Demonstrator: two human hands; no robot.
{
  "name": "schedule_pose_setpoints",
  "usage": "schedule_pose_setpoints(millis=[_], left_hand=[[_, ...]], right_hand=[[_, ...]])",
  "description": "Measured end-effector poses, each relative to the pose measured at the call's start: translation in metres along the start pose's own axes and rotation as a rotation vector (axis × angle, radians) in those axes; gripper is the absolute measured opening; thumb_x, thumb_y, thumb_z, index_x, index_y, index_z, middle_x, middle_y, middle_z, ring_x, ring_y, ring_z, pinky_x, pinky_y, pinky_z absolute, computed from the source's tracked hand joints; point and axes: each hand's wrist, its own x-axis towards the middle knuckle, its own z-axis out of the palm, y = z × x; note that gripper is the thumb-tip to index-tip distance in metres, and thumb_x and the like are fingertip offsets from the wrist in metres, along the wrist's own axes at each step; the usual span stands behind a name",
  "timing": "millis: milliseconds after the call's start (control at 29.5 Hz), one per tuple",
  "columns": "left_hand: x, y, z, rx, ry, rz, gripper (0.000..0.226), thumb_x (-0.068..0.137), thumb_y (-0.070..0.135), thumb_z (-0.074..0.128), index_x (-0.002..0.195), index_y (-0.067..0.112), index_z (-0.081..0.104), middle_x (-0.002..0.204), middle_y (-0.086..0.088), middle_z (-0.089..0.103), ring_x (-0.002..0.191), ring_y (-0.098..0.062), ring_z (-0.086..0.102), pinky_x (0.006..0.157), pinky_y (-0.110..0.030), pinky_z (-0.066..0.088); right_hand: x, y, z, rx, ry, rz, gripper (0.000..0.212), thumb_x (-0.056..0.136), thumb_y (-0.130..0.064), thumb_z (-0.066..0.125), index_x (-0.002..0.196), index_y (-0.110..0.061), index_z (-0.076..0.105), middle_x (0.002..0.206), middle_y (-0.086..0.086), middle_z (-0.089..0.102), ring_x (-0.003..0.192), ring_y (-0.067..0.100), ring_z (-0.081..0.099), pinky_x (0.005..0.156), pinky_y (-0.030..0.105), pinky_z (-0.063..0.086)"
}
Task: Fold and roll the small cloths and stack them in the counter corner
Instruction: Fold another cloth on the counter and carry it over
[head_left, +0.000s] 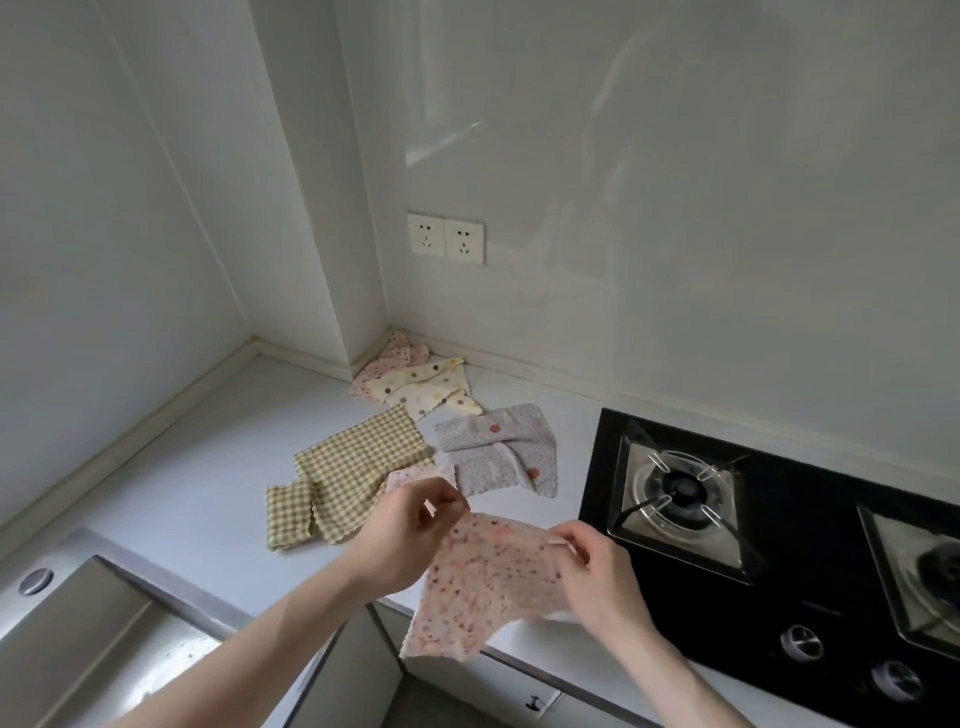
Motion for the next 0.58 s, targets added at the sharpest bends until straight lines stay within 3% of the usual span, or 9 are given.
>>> schedule_pose_setpoints(millis=[102, 203, 271, 372, 575], left_hand=[[0.015, -0.045, 0.028, 0.025, -0.010, -0.069, 0.013, 0.103, 0.032, 0.056, 0.098, 0.030, 0.068, 0.094, 0.013, 0.071, 0.072, -0.009, 0.067, 0.072, -0.029, 0.056], [0.038, -0.092, 0.062, 0.072, -0.020, -0.082, 0.015, 0.104, 0.031, 0.053, 0.106, 0.031, 0.068, 0.102, 0.015, 0.068, 0.073, -0.004, 0.064, 0.066, -0.016, 0.050], [0.055, -0.124, 0.085, 0.110, -0.018, -0.064, 0.017, 0.104, 0.028, 0.052, 0.111, 0.033, 0.067, 0.106, 0.014, 0.066, 0.079, -0.002, 0.063, 0.070, -0.015, 0.048], [0.081, -0.165, 0.119, 0.172, 0.003, 0.018, 0.020, 0.102, 0.024, 0.054, 0.114, 0.032, 0.068, 0.108, 0.016, 0.064, 0.089, -0.002, 0.059, 0.078, -0.015, 0.046], [0.100, -0.215, 0.161, 0.267, 0.175, 0.265, 0.005, 0.096, 0.034, 0.061, 0.097, 0.030, 0.065, 0.092, 0.019, 0.064, 0.083, -0.006, 0.058, 0.073, -0.029, 0.050]], right_hand=[[0.011, 0.037, 0.009, -0.011, 0.014, 0.021, 0.010, 0.097, -0.026, 0.066, 0.089, -0.030, 0.070, 0.085, -0.020, 0.073, 0.083, -0.008, 0.067, 0.069, 0.013, 0.049], [0.027, 0.080, 0.023, -0.044, 0.030, 0.024, 0.010, 0.098, -0.026, 0.064, 0.092, -0.032, 0.071, 0.088, -0.020, 0.074, 0.086, -0.006, 0.068, 0.071, 0.015, 0.050], [0.041, 0.108, 0.035, -0.089, 0.050, 0.001, 0.014, 0.099, -0.026, 0.062, 0.089, -0.033, 0.069, 0.086, -0.020, 0.073, 0.083, -0.005, 0.068, 0.072, 0.020, 0.053], [0.064, 0.145, 0.048, -0.134, 0.097, -0.055, 0.015, 0.099, -0.028, 0.062, 0.090, -0.036, 0.070, 0.087, -0.021, 0.073, 0.085, -0.004, 0.068, 0.078, 0.027, 0.056], [0.089, 0.177, 0.057, -0.061, 0.292, -0.165, 0.013, 0.100, -0.032, 0.061, 0.098, -0.034, 0.074, 0.093, -0.023, 0.073, 0.092, -0.007, 0.066, 0.081, 0.022, 0.052]])
